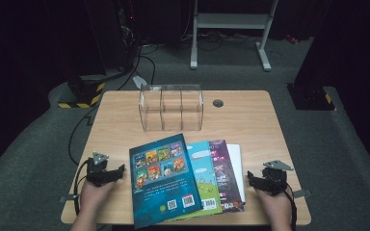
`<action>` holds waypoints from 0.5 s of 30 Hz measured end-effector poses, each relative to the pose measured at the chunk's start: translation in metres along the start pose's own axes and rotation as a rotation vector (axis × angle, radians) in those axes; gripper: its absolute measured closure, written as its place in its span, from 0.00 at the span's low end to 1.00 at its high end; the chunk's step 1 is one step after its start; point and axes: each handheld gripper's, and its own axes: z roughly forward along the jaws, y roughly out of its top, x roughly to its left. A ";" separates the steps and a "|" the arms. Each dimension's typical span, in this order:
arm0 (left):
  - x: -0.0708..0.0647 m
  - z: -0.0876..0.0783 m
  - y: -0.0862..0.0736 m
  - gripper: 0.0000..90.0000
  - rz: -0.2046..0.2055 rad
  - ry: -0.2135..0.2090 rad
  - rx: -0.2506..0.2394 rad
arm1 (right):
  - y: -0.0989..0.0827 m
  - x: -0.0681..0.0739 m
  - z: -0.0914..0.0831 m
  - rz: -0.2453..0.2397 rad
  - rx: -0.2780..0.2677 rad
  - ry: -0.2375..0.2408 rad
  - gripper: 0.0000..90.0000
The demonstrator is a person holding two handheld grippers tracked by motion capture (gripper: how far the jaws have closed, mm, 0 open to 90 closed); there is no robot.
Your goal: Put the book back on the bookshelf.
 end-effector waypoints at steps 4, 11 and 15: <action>0.000 0.000 0.000 0.16 0.000 0.000 0.000 | 0.000 0.000 -0.004 -0.004 -0.019 0.011 0.17; 0.000 0.000 0.000 0.16 0.001 0.001 -0.002 | 0.005 0.004 -0.015 -0.008 -0.059 0.026 0.16; 0.000 0.000 0.000 0.16 0.001 0.001 -0.001 | 0.007 0.007 -0.019 -0.023 -0.074 0.024 0.15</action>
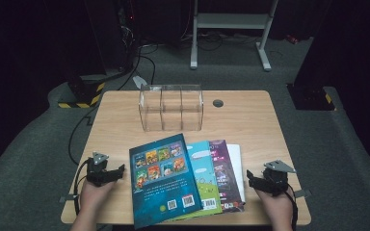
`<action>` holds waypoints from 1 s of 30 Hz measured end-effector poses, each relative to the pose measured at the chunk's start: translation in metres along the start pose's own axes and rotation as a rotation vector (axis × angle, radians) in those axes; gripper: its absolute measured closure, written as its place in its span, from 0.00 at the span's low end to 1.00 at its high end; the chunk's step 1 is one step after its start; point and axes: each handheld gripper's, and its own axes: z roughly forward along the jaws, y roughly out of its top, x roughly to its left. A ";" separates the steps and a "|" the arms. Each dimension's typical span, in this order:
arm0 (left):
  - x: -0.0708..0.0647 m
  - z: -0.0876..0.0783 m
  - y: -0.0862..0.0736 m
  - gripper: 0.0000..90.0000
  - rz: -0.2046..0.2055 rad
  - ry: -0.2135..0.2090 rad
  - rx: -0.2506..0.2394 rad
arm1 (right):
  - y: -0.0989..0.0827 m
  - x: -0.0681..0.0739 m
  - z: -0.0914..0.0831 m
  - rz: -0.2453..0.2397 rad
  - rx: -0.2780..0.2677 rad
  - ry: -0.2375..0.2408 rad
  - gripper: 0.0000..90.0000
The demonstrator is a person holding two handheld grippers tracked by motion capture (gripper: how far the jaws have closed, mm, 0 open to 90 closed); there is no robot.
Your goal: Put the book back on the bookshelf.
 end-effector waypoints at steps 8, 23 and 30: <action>0.000 0.000 0.000 0.16 0.001 0.001 -0.001 | 0.005 0.009 -0.008 -0.022 -0.040 0.022 0.15; 0.000 0.001 0.001 0.16 0.000 -0.001 0.001 | 0.017 0.039 -0.019 -0.088 -0.075 0.067 0.16; 0.000 0.001 0.001 0.16 0.001 -0.001 0.002 | 0.025 0.057 -0.019 -0.105 -0.094 0.103 0.16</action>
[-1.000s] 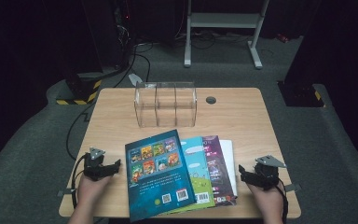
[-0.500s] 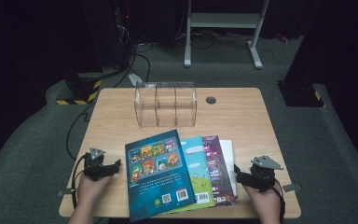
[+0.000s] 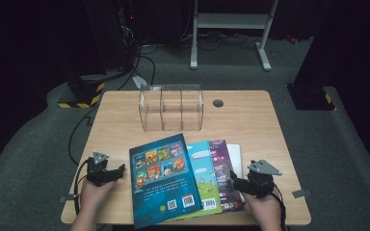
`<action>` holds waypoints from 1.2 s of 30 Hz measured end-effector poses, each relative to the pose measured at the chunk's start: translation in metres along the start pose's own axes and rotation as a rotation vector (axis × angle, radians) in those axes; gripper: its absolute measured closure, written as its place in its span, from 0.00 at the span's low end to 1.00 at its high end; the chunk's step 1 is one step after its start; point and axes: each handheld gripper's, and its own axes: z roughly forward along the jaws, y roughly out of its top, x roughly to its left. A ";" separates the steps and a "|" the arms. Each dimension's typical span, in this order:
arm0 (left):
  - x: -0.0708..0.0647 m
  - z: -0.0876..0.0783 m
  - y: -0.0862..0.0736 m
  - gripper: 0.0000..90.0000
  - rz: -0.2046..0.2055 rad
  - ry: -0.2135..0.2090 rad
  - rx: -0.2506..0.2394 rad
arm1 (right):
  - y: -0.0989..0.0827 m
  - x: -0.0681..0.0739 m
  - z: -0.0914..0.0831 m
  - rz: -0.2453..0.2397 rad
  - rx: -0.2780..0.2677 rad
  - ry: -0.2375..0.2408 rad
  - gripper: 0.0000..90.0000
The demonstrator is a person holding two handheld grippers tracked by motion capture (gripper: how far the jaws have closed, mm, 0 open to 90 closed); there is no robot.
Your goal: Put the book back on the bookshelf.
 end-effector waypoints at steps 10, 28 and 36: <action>0.000 0.000 0.000 0.16 0.000 0.002 0.000 | 0.016 0.021 0.005 -0.035 -0.019 0.051 0.16; -0.001 -0.001 -0.002 0.16 -0.014 0.009 -0.003 | 0.028 0.054 0.020 -0.106 -0.014 0.134 0.18; -0.005 -0.006 -0.005 0.16 -0.002 0.036 -0.007 | 0.025 0.055 0.016 -0.104 -0.012 0.145 0.19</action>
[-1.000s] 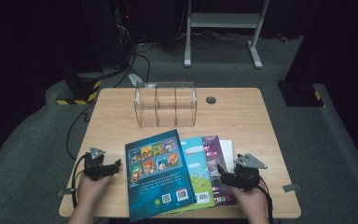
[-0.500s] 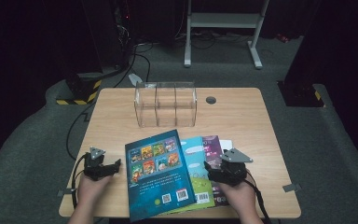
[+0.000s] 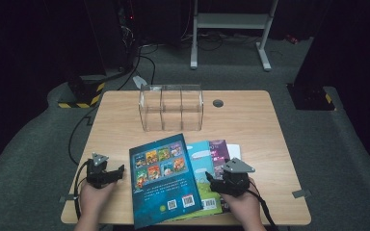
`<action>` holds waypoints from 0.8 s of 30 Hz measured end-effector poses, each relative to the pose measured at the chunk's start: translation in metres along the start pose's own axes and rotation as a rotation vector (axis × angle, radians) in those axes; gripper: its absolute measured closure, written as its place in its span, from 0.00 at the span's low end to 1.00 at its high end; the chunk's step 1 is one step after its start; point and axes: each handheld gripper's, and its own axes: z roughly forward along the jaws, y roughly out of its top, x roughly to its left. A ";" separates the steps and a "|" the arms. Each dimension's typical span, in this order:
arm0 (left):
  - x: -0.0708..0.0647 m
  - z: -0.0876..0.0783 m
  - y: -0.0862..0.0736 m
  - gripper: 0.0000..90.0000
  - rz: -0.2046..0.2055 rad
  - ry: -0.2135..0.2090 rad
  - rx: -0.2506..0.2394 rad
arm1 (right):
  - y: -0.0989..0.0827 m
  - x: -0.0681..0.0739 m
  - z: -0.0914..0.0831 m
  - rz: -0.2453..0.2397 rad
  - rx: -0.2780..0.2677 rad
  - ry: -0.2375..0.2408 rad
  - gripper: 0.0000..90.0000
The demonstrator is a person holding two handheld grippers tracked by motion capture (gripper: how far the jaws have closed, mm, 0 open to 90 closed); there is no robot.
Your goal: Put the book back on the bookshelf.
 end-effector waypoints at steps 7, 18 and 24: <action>-0.001 -0.007 0.001 0.08 -0.058 -0.076 0.060 | -0.003 -0.002 0.000 0.022 0.009 0.022 0.19; -0.026 -0.028 -0.002 0.03 -0.078 -0.257 0.008 | -0.005 -0.003 0.000 0.038 0.022 0.036 0.19; -0.052 -0.027 -0.005 0.00 -0.036 -0.357 0.052 | -0.005 0.002 0.004 0.031 0.042 0.055 0.19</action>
